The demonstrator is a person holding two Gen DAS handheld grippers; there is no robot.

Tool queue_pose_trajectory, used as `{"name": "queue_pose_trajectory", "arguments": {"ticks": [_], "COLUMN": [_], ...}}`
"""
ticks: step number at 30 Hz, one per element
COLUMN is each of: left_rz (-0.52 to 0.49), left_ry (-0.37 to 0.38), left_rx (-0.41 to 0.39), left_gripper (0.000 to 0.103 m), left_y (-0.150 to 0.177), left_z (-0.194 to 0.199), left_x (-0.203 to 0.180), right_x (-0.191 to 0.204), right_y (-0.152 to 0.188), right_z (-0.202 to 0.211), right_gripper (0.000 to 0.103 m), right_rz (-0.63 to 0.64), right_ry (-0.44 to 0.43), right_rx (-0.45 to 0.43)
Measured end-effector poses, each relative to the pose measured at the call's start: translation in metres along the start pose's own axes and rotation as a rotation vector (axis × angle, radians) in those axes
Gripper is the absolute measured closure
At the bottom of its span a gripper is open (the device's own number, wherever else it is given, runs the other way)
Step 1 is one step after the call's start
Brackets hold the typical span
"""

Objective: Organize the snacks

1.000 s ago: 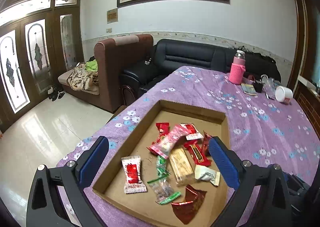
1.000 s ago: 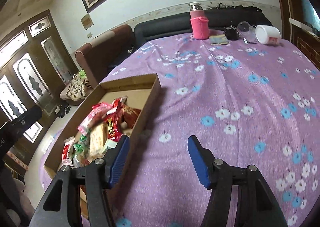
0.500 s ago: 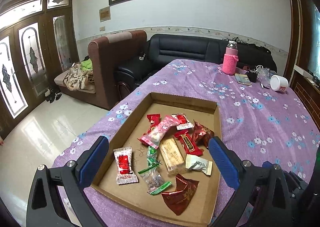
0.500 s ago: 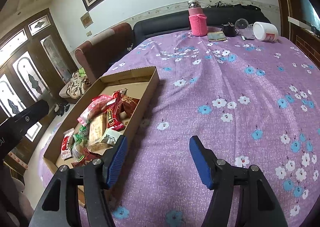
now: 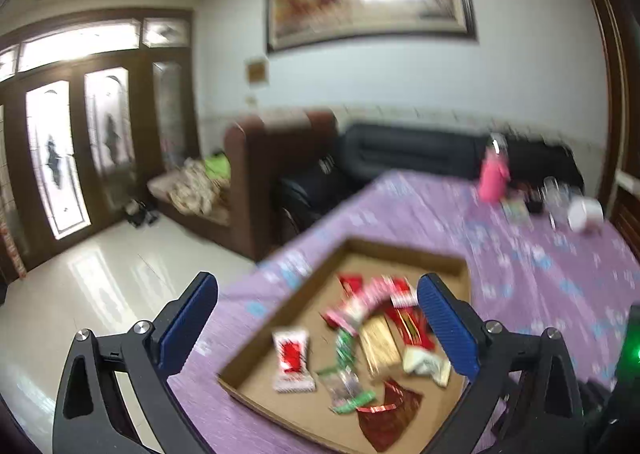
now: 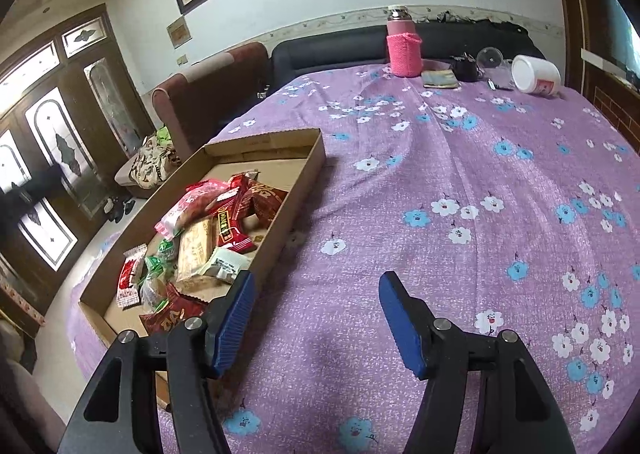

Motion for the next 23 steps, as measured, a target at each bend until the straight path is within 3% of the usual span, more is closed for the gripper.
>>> {"name": "queue_pose_trajectory", "arguments": {"ticks": [3,8,13,23], "left_rz": [0.047,-0.023,-0.023,-0.059], "left_ry": [0.032,0.012,0.057,0.126], "left_rx": [-0.054,0.056,0.14,0.194], "left_gripper": [0.0,0.0,0.0,0.0], "left_y": [-0.003,0.009,0.022,0.028], "left_z": [0.009,-0.01,-0.018,-0.018], "left_x": [0.007,0.001,-0.005,-0.026], "right_x": [0.006,0.02,0.03,0.032], "right_y": [0.0,0.003,0.006,0.006], "right_z": [0.003,0.005,0.008,0.012], "right_gripper": [0.035,0.035,0.034,0.03], "right_rz": [0.024,0.082,0.137,0.154], "right_ry": [-0.002,0.001,0.01,0.006], "right_rx": [-0.016,-0.029,-0.044,-0.047]}}
Point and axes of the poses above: each gripper's, at about its wrist camera, not at the fingertips, and z roughly against the way its jaws point, x to its left, y to its underside, the point moved 8 cm from there along -z, roughly the way its jaws point, and after that the axes turned 1 degree about x, right-handed, at the moved point
